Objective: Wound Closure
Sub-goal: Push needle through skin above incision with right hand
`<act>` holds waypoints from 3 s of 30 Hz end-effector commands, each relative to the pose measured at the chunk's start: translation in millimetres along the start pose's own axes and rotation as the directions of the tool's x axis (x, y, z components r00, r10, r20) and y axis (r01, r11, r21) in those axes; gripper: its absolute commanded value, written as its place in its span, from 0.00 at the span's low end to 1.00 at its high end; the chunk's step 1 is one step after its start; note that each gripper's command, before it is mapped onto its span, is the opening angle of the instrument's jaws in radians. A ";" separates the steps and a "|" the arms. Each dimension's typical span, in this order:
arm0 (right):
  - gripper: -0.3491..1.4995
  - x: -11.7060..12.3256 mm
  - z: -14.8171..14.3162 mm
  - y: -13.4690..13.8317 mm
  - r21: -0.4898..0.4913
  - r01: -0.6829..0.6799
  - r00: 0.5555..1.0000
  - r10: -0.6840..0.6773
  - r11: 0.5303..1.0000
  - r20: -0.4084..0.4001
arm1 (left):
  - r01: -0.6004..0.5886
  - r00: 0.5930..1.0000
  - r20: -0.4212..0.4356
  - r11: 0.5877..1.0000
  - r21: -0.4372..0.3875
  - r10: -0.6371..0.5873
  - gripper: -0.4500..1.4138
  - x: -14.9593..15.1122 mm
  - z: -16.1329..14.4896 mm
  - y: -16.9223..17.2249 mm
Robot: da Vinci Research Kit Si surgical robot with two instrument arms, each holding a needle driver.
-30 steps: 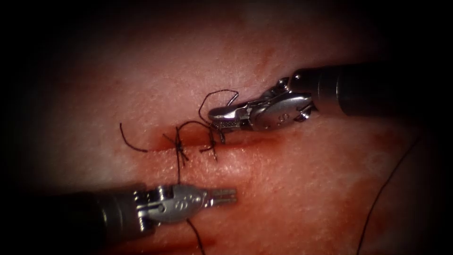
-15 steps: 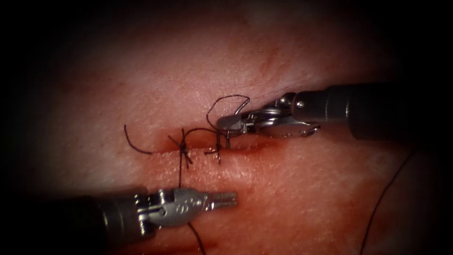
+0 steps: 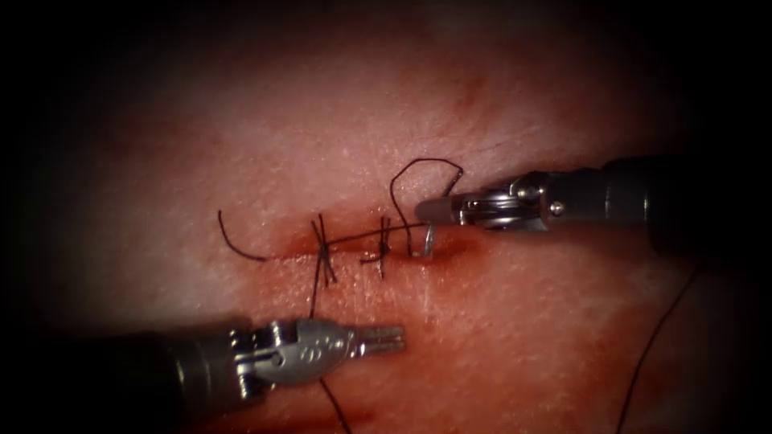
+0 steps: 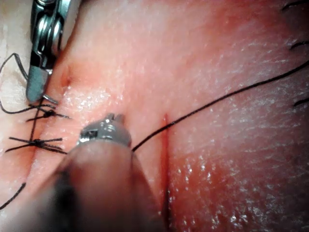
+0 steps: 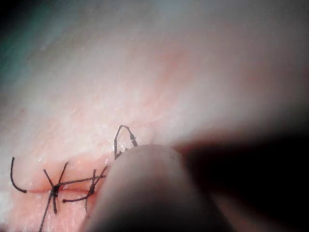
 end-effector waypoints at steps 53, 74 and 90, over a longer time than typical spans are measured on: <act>0.00 10.5 4.7 -2.2 0.381 0.453 0.856 -0.274 0.806 -0.439 | -0.002 1.000 -0.019 1.000 -0.002 0.002 0.14 0.4 1.1 0.0; 0.00 7.5 5.0 -5.2 0.433 -0.128 0.978 0.042 0.892 0.203 | -0.002 1.000 -0.019 1.000 0.000 0.002 0.14 0.5 1.2 0.2; 0.00 -1.7 5.9 -7.8 0.413 -0.340 0.910 0.184 0.845 0.371 | -0.001 1.000 -0.021 1.000 -0.004 0.001 0.14 0.6 1.0 0.1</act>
